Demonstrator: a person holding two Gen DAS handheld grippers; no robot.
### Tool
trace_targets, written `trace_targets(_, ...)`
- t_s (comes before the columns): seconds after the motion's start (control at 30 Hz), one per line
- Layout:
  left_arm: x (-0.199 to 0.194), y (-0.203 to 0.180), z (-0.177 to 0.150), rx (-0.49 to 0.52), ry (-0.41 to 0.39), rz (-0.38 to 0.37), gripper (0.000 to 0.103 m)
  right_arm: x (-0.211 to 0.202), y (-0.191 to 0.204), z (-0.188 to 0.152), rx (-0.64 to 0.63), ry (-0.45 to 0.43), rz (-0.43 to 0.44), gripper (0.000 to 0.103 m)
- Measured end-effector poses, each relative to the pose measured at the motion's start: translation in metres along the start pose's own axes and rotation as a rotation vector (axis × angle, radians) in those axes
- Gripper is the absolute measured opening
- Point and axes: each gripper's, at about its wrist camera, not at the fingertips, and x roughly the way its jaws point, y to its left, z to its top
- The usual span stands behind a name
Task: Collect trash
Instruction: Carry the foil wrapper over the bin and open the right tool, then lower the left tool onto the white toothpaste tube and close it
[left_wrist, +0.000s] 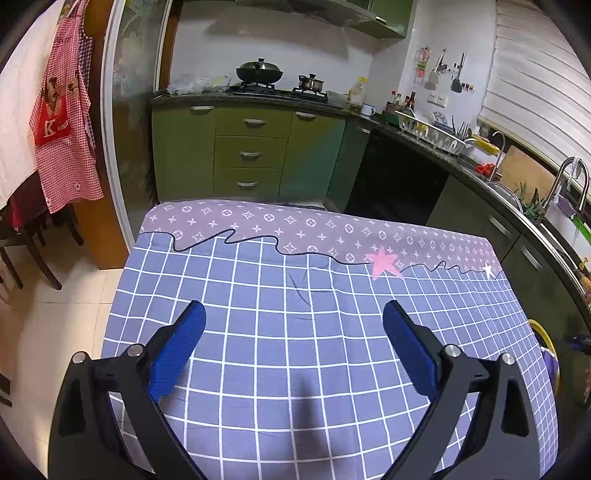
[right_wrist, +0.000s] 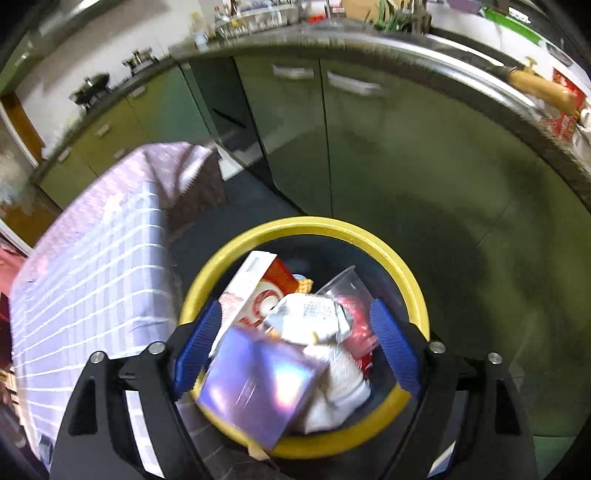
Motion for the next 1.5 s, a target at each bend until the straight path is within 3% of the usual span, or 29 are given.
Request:
trace_targets(0.27, 0.0, -0.018, -0.003, 0.063, 0.016, -0.027, 0.092, -0.067, -0.003, -0.067, 0.028, -0.092, 0.113, 0.083)
trace_targets(0.37, -0.008, -0.028, -0.004, 0.094, 0.021, -0.097, 0.093, -0.08, -0.004, -0.098, 0.034, -0.09, 0.154, 0.083)
trace_targets(0.5, -0.018, -0.047, -0.012, 0.17, 0.11, -0.198, 0.093, -0.091, 0.001, -0.129, 0.003, -0.082, 0.153, 0.083)
trace_targets(0.67, -0.048, -0.082, -0.051, 0.467, 0.292, -0.338, 0.093, -0.094, 0.015, -0.15, -0.051, -0.085, 0.195, 0.084)
trace_targets(0.8, -0.084, -0.103, -0.089, 0.697, 0.376, -0.427, 0.093, -0.095, 0.023, -0.158, -0.07, -0.092, 0.227, 0.085)
trace_targets(0.9, -0.103, -0.115, -0.113, 0.799, 0.407, -0.466, 0.093, -0.093, 0.025, -0.158, -0.07, -0.091, 0.248, 0.085)
trace_targets(1.03, -0.105, -0.129, -0.136, 0.892, 0.437, -0.428, 0.093, -0.09, 0.025, -0.161, -0.064, -0.09, 0.268, 0.086)
trace_targets(1.17, -0.099, -0.135, -0.146, 0.916, 0.486, -0.445, 0.093, -0.087, 0.021, -0.163, -0.056, -0.084, 0.271, 0.086)
trace_targets(1.23, -0.098, -0.138, -0.151, 0.929, 0.502, -0.439, 0.091, -0.088, 0.017, -0.165, -0.047, -0.083, 0.272, 0.086)
trace_targets(1.37, -0.091, -0.137, -0.157, 0.936, 0.547, -0.424, 0.064, -0.088, 0.013, -0.164, -0.043, -0.086, 0.272, 0.086)
trace_targets(1.5, -0.083, -0.132, -0.162, 0.922, 0.587, -0.398, 0.051, -0.089, 0.013, -0.165, -0.041, -0.087, 0.278, 0.086)
